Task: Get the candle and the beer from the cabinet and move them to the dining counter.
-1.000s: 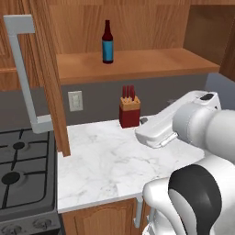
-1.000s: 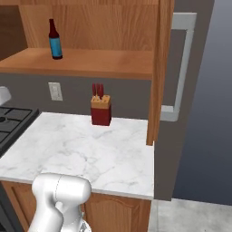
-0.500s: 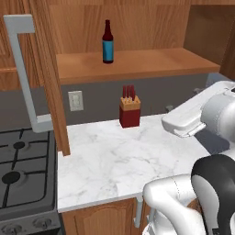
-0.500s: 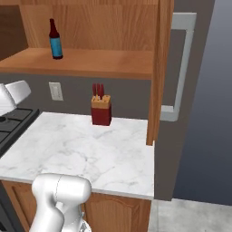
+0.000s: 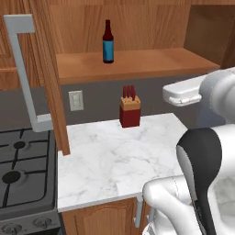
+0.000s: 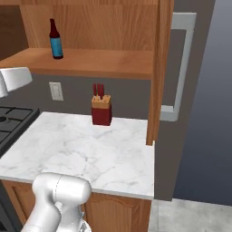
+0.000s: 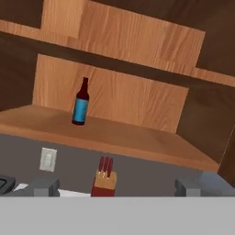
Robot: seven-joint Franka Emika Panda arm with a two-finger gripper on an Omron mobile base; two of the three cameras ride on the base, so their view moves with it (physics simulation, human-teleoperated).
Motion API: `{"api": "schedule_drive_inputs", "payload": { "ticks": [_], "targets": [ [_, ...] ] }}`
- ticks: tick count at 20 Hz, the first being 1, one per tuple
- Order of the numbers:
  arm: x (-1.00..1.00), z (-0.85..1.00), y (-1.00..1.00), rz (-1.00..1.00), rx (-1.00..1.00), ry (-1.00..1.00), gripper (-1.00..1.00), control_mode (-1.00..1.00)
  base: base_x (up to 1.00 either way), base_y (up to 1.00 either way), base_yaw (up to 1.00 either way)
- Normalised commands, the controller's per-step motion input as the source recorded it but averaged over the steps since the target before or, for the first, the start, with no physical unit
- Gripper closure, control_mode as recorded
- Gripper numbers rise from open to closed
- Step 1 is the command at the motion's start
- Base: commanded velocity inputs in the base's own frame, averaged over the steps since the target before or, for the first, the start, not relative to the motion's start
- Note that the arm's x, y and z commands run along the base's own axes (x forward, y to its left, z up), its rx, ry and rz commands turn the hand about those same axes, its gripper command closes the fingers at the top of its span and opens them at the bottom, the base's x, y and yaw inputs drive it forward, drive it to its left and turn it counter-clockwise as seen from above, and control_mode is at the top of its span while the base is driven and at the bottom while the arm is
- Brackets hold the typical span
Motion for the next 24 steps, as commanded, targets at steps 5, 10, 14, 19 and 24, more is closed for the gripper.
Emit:
{"api": "schedule_drive_inputs", "payload": {
  "ticks": [5, 10, 14, 19, 24],
  "targets": [
    [0.08, 0.19, 0.0, -0.09, 0.09, 0.01, -1.0, -1.0, 0.0, 0.0, 0.0],
    [0.11, 0.0, 0.0, 0.01, 0.15, 0.0, -1.0, -1.0, 0.0, 0.0, 0.0],
    [0.23, 0.0, 0.06, 0.06, 0.17, 0.0, -1.0, -1.0, 0.0, 0.0, 0.0],
    [0.34, 0.0, 0.1, 0.07, 0.17, 0.0, -1.0, -1.0, 0.0, 0.0, 0.0],
    [0.38, 0.0, 0.16, 0.06, 0.07, 0.0, -1.0, -1.0, 0.0, 0.0, 0.0]
  ]
}}
